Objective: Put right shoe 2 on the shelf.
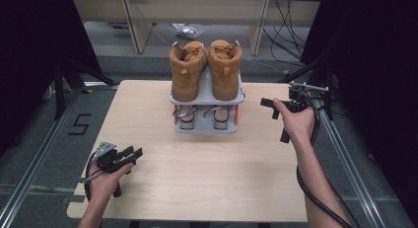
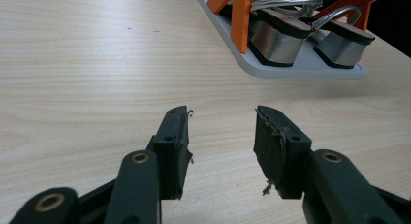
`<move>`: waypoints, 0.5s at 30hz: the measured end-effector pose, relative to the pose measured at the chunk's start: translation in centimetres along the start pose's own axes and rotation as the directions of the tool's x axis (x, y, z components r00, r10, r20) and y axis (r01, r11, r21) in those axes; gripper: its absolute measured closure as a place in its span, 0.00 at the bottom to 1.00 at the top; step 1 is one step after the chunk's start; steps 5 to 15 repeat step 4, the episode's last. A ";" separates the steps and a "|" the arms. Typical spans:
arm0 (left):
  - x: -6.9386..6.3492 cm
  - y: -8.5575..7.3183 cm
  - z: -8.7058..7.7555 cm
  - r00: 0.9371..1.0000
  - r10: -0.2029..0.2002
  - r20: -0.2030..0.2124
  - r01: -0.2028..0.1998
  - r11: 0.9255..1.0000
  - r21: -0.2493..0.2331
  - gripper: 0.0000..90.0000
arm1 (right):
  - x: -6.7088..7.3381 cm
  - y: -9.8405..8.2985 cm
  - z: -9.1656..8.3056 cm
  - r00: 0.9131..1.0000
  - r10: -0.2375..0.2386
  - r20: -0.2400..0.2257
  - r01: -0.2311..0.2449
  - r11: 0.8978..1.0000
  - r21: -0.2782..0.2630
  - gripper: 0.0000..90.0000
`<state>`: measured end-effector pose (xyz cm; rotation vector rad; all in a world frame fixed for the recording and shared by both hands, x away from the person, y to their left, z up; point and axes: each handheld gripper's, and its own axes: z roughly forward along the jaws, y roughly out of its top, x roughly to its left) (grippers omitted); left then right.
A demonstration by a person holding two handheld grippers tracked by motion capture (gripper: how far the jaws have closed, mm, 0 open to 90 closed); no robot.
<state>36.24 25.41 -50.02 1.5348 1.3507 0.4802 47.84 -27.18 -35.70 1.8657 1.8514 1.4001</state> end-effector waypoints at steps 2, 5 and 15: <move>0.0 0.0 0.0 1.000 0.000 -0.002 0.000 1.000 0.000 0.61 | -0.2 -0.3 0.0 1.000 0.004 -0.001 -0.004 1.000 0.006 0.63; 0.0 0.1 -0.1 1.000 0.000 -0.001 0.000 1.000 -0.002 0.61 | -0.6 -0.5 0.0 1.000 -0.019 0.008 0.019 1.000 0.002 0.62; 0.0 0.1 -0.1 1.000 0.000 -0.001 0.000 1.000 -0.002 0.61 | -0.6 -0.5 0.0 1.000 -0.019 0.008 0.019 1.000 0.002 0.62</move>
